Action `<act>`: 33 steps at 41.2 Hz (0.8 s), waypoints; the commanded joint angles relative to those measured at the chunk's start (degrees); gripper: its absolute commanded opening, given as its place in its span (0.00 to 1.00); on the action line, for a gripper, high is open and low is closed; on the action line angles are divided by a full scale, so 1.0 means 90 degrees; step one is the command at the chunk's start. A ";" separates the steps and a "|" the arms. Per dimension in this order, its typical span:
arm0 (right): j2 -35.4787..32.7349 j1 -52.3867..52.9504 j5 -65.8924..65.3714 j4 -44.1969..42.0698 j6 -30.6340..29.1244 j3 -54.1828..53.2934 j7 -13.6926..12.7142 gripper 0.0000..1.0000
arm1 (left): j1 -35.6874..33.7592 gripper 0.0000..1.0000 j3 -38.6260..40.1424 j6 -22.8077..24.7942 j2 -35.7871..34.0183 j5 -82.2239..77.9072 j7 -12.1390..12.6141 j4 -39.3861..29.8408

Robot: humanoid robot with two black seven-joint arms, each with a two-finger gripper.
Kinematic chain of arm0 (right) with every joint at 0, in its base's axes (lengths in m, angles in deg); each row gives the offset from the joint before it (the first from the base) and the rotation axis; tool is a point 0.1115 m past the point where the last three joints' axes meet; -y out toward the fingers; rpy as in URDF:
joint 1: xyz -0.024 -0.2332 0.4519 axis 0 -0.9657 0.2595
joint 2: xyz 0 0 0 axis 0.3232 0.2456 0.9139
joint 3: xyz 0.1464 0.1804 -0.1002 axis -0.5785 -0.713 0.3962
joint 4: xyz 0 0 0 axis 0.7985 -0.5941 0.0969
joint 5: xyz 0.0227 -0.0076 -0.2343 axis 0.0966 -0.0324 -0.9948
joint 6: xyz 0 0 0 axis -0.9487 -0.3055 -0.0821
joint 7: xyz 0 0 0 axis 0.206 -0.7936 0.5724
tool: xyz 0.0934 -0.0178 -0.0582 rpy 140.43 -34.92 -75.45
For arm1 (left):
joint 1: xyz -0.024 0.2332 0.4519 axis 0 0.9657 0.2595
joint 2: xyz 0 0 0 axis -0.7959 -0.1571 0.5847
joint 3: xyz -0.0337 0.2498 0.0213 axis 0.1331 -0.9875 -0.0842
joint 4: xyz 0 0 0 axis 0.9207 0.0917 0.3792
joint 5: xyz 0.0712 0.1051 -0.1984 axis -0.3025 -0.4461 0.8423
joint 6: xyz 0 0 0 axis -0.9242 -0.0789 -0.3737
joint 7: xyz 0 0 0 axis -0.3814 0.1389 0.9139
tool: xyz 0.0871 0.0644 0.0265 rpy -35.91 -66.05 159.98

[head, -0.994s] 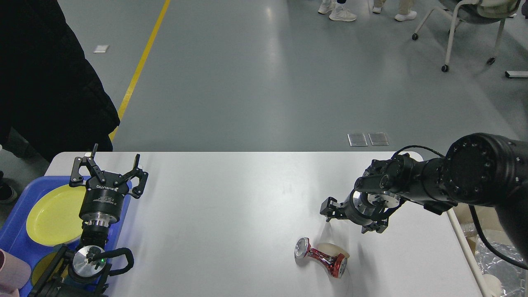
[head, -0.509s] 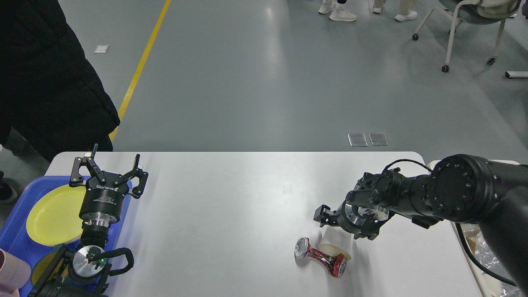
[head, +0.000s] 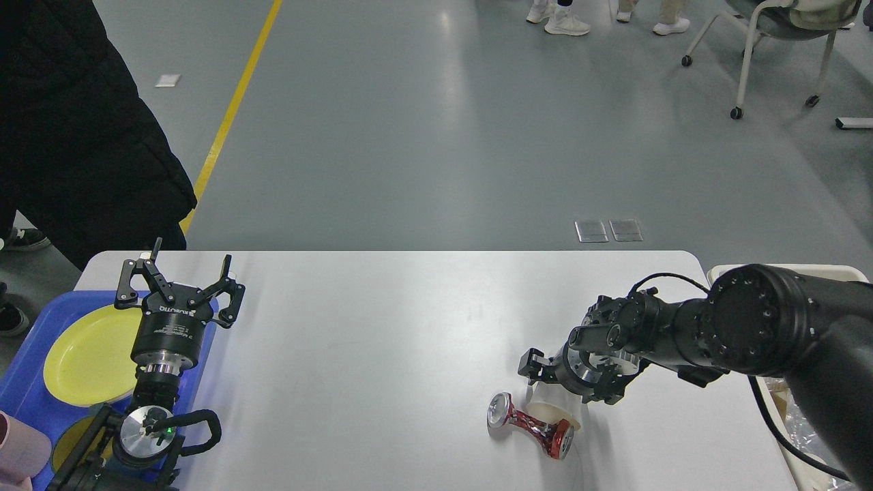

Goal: Tidy desktop
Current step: 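Lower the right gripper to the white paper cup and grasp it, then carry the white paper cup to the bin and release it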

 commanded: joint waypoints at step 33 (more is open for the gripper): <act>-0.1170 0.3542 0.0061 0.2983 -0.0269 0.0437 0.0000 0.00 | 0.0000 0.96 0.0000 0.0000 0.0000 0.0005 0.0000 0.0000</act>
